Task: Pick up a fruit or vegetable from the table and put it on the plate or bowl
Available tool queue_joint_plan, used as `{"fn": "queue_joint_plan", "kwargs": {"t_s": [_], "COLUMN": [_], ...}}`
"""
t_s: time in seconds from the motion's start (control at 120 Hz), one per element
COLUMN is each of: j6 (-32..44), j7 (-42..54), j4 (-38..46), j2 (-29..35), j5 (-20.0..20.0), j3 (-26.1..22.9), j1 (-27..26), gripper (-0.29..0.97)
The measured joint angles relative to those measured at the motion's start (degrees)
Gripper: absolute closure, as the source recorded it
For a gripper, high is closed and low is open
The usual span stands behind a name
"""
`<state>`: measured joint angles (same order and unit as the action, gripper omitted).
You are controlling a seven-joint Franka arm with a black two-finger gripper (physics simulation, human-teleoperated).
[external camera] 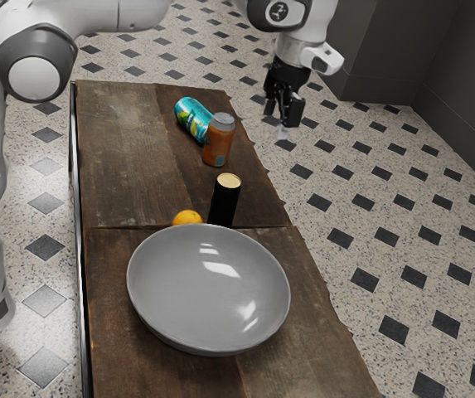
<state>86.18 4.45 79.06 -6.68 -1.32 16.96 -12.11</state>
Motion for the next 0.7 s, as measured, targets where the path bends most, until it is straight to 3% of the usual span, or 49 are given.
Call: {"fn": "queue_joint_plan", "kwargs": {"t_s": [0.333,0.7], "j6": [1.3,-4.9], "j7": [2.6,-18.7], "j4": [0.1,0.1], "j2": [0.5,3.3], "j5": [-0.1,-1.7], "j3": [-0.1,-3.0], "j1": [0.0,-1.3], "gripper": [0.00,0.00]}}
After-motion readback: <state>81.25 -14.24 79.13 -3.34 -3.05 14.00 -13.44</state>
